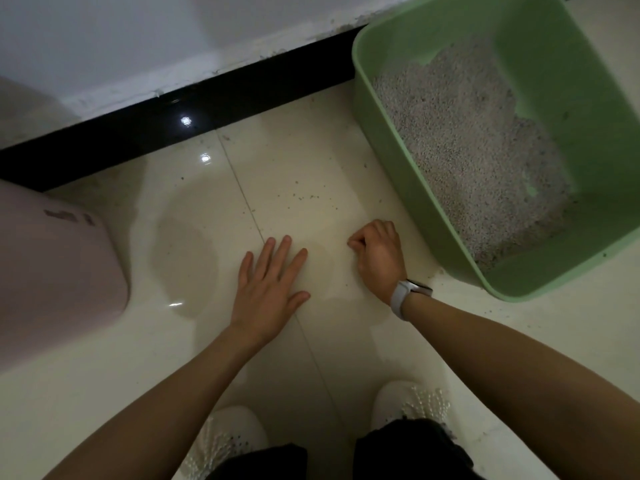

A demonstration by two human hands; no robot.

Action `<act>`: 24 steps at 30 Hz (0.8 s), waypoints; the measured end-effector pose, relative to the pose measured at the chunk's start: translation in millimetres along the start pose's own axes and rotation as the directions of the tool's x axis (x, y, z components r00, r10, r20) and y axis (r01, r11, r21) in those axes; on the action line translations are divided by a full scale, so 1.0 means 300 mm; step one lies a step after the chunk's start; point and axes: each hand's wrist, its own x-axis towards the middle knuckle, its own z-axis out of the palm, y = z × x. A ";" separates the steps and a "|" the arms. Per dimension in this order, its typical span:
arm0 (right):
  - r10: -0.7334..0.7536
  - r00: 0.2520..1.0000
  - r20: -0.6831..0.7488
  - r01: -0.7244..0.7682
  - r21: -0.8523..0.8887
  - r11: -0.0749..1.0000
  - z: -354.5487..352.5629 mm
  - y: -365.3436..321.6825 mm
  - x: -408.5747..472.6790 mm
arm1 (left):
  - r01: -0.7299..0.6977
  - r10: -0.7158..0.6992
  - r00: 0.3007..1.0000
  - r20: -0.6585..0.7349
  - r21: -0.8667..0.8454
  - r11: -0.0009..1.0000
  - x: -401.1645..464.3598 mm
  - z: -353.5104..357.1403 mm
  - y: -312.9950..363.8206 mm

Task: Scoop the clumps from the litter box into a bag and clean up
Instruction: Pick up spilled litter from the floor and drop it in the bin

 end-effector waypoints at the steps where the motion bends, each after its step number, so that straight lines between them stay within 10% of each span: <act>1: -0.002 1.000 0.010 0.002 -0.009 1.000 -0.003 -0.002 0.002 | -0.004 0.004 1.000 -0.001 -0.005 1.000 0.000 0.000 -0.001; 5: 0.245 0.968 0.049 -0.248 0.308 0.919 -0.063 -0.042 -0.035 | -0.003 -0.001 0.999 -0.054 -0.080 0.997 0.006 -0.006 0.009; 12: 0.604 0.740 0.298 -0.595 0.709 0.379 -0.174 -0.023 -0.233 | -0.177 0.131 0.981 -0.146 -0.374 0.911 0.059 -0.035 0.157; 18: 0.769 0.634 0.079 -0.667 0.560 0.492 -0.203 0.073 -0.308 | -0.202 0.158 0.978 -0.135 -0.423 0.883 0.118 -0.011 0.200; 24: 0.902 0.429 -0.055 -0.712 0.594 0.375 -0.213 0.131 -0.292 | -0.199 0.166 0.980 -0.110 -0.513 0.835 0.138 0.000 0.179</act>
